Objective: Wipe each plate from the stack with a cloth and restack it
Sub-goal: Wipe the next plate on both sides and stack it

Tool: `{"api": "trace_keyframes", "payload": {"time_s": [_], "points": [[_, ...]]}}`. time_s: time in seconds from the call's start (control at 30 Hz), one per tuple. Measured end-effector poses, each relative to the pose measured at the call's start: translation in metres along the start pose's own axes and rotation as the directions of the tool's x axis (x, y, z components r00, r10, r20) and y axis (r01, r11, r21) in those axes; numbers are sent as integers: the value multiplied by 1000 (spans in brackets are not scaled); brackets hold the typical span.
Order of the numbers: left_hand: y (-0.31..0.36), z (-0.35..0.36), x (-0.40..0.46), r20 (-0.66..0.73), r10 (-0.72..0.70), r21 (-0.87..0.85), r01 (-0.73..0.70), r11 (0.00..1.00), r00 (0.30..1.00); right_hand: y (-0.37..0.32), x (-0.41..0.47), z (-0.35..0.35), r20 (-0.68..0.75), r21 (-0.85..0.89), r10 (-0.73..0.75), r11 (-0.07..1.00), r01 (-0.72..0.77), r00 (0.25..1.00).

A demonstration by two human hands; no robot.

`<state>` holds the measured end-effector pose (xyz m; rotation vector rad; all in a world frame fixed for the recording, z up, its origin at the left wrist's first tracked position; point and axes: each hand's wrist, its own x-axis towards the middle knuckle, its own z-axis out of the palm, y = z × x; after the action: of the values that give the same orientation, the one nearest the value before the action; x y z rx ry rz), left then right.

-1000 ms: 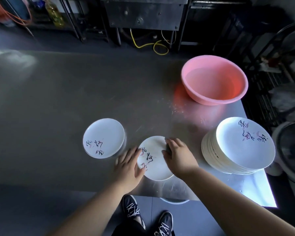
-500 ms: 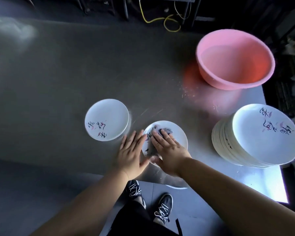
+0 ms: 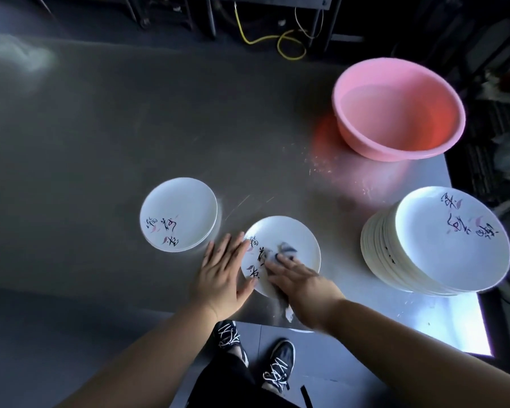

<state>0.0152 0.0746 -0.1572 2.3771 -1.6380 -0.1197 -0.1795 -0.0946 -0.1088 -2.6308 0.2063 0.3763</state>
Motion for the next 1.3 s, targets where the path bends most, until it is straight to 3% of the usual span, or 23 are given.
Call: {"api": "trace_keyframes", "payload": {"time_s": [0.07, 0.23, 0.37, 0.47, 0.53, 0.63, 0.77, 0.93, 1.03, 1.13, 1.2, 1.3], "points": [[0, -1, 0, 2, 5, 7, -5, 1000, 1000, 12, -3, -5, -2, -77, 1, 997, -2, 1000], [0, -1, 1, 16, -2, -2, 2, 1000, 1000, 19, 15, -27, -11, -161, 306, 939, -304, 952], [0, -2, 1, -12, 0, -9, 0, 1000, 1000, -17, -12, -16, 100, -96, 209, 975, -200, 973], [1, -2, 2, -23, 11, -27, -11, 1000, 1000, -10, -26, -7, 102, -238, 119, 967, -92, 988], [1, -2, 2, -23, 3, -28, -3, 1000, 1000, 2, -19, -16, 47, -262, 212, 946, -193, 976], [0, -2, 1, -12, 2, -20, -2, 1000, 1000, -2, -11, -22, 56, -155, 324, 937, -312, 944], [1, -2, 1, -22, 14, -28, -15, 999, 1000, -14, -41, -18, 57, -110, 189, 977, -182, 980], [0, -1, 2, -20, 27, -37, -28, 999, 999, 40, -7, -38, -75, -184, 212, 957, -222, 974], [0, -1, 2, -30, 29, -42, -31, 999, 999, 49, 44, -47, -14, -338, -91, 938, 81, 996], [0, -2, 2, -32, 22, -47, -24, 999, 999, 46, 75, -49, 113, -362, -228, 897, 253, 967], [1, -3, 3, -29, 13, -51, -15, 999, 999, 56, 67, -50, 164, -351, -141, 916, 191, 976], [1, -2, 2, -40, 15, -57, -17, 998, 999, 71, 35, -46, 39, -367, -82, 926, 91, 996]]}}
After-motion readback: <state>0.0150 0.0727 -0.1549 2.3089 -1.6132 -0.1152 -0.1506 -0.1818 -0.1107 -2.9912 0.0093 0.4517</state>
